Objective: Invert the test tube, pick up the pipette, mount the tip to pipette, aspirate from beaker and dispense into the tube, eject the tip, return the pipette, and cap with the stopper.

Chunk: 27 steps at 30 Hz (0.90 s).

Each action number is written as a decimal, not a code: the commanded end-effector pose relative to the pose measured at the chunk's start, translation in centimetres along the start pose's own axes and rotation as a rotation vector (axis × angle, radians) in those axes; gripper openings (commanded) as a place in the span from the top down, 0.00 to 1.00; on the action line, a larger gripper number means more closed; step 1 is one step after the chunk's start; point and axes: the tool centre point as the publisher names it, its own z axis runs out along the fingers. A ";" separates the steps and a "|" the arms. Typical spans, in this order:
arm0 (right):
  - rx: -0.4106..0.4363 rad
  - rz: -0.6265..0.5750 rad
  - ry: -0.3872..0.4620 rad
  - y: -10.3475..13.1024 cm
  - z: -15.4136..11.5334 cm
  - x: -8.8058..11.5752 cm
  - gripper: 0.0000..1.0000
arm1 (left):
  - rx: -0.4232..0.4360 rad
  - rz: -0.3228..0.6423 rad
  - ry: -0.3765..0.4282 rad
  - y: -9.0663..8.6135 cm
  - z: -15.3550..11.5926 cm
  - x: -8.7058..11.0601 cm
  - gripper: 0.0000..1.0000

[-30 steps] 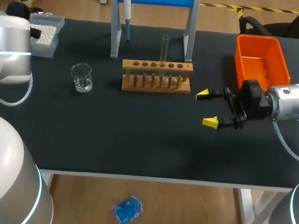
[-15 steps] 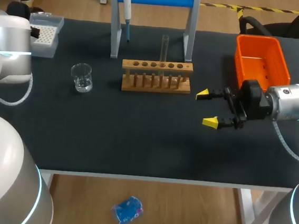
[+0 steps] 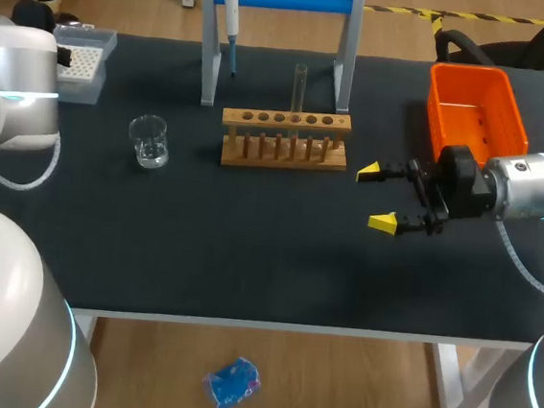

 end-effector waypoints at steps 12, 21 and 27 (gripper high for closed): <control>0.001 0.000 -0.001 0.0 0.0 0.0 0.00 | 0.034 0.011 -0.019 -1.2 -1.7 0.1 1.00; 0.001 0.000 -0.001 0.0 0.0 0.0 0.00 | 0.061 0.019 -0.038 -2.5 -3.4 0.4 1.00; 0.001 0.000 -0.001 0.0 0.0 0.0 0.00 | 0.087 0.028 -0.054 -3.6 -4.7 0.7 1.00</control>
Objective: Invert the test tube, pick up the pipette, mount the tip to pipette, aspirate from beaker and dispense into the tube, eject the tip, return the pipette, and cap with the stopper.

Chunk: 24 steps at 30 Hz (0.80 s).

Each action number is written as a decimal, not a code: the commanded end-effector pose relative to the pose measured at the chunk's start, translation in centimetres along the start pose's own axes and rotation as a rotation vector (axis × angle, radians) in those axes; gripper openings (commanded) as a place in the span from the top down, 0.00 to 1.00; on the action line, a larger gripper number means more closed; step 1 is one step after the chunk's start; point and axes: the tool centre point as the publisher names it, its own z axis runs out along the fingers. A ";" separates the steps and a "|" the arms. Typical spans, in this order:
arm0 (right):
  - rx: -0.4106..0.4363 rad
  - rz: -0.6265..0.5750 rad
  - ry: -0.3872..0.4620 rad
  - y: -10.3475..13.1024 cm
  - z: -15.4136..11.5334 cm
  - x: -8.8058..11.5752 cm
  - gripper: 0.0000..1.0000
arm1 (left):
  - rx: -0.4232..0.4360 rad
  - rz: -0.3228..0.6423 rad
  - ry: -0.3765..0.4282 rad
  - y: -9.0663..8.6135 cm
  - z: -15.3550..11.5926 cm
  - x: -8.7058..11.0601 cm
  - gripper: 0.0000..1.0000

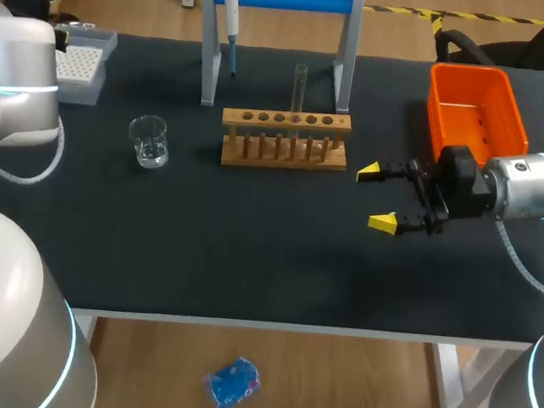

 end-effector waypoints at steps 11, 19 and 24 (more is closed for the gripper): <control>0.001 -0.001 -0.001 0.0 0.0 0.0 0.00 | 0.083 0.072 0.040 -2.1 -4.8 2.1 1.00; 0.001 -0.001 -0.001 0.0 0.0 0.0 0.00 | 0.171 0.281 0.310 -2.6 -10.8 6.7 1.00; 0.001 -0.001 -0.001 0.0 0.0 0.0 0.00 | 0.177 0.390 0.495 -2.4 -14.9 11.0 1.00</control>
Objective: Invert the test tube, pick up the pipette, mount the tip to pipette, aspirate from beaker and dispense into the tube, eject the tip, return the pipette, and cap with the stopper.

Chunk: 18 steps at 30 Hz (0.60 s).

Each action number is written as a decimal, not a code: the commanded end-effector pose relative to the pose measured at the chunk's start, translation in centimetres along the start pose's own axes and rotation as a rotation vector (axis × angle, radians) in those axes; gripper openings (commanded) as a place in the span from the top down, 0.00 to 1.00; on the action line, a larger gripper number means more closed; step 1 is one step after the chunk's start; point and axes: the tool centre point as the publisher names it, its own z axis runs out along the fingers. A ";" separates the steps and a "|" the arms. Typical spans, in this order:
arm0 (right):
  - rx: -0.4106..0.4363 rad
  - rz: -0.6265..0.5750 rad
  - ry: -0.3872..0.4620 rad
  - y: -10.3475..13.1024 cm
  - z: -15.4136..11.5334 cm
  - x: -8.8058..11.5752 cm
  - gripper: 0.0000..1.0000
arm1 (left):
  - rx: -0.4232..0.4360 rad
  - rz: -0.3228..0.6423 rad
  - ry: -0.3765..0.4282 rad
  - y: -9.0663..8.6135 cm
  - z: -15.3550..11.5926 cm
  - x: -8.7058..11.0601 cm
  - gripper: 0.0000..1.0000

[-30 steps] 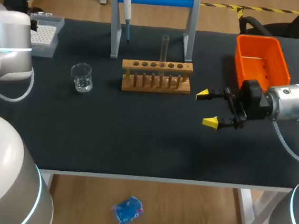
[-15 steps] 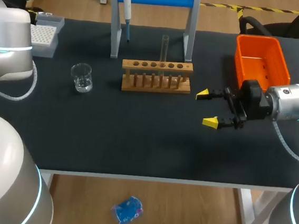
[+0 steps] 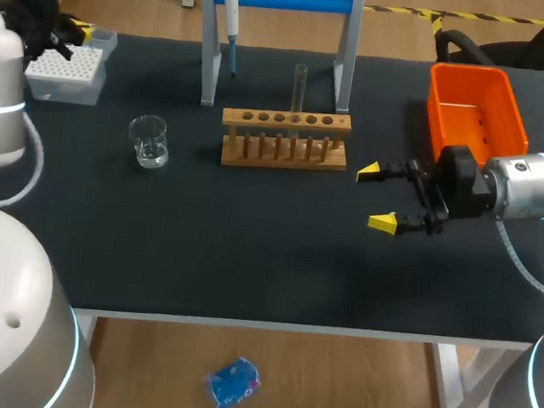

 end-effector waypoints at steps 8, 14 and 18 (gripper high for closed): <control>0.001 0.000 -0.001 0.0 0.0 0.0 0.00 | -0.094 0.132 0.463 -2.5 -9.4 10.6 1.00; 0.001 0.000 -0.001 0.0 0.0 0.0 0.00 | -0.096 0.142 0.597 -3.4 -9.9 15.3 1.00; 0.001 0.000 -0.001 0.0 0.0 0.0 0.00 | -0.088 0.129 0.619 -4.2 -9.5 18.0 1.00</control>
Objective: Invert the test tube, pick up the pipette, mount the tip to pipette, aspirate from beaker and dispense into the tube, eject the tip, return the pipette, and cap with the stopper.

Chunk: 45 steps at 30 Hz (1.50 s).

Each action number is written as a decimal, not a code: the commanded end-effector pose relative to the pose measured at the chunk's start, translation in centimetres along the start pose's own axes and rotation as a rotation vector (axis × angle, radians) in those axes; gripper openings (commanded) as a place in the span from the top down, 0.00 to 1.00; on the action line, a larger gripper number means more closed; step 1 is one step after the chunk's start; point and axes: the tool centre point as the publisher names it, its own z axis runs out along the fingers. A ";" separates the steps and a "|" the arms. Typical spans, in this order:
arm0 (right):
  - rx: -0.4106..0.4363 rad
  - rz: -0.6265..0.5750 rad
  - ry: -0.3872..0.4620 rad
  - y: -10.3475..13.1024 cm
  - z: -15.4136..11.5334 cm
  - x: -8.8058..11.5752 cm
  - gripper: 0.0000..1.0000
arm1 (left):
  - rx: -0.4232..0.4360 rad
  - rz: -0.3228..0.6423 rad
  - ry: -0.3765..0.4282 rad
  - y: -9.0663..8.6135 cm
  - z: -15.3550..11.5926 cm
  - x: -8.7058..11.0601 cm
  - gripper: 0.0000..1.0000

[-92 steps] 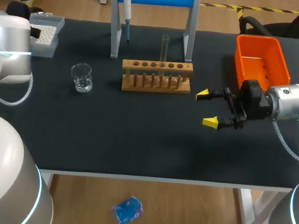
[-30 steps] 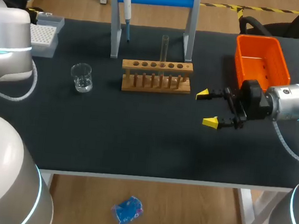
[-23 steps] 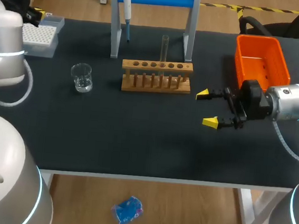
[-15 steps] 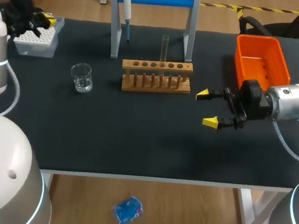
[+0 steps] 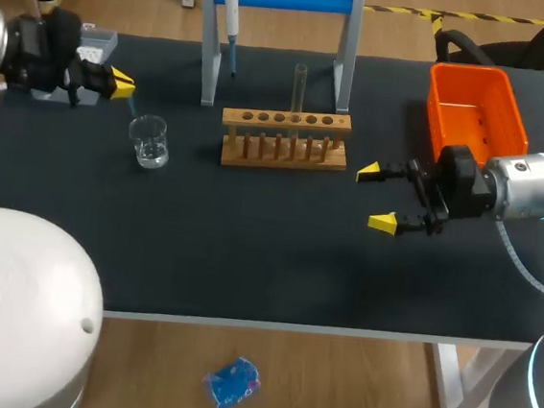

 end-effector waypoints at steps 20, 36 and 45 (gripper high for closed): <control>0.001 0.000 -0.001 0.0 0.0 0.0 0.00 | -0.023 -0.026 0.094 -1.8 -0.4 2.2 1.00; 0.001 0.000 -0.001 0.0 0.0 0.0 0.00 | 0.053 -0.073 0.274 -7.7 8.5 7.9 1.00; 0.001 0.000 -0.001 0.0 0.0 0.0 0.00 | 0.041 -0.075 0.244 -11.9 11.9 12.2 1.00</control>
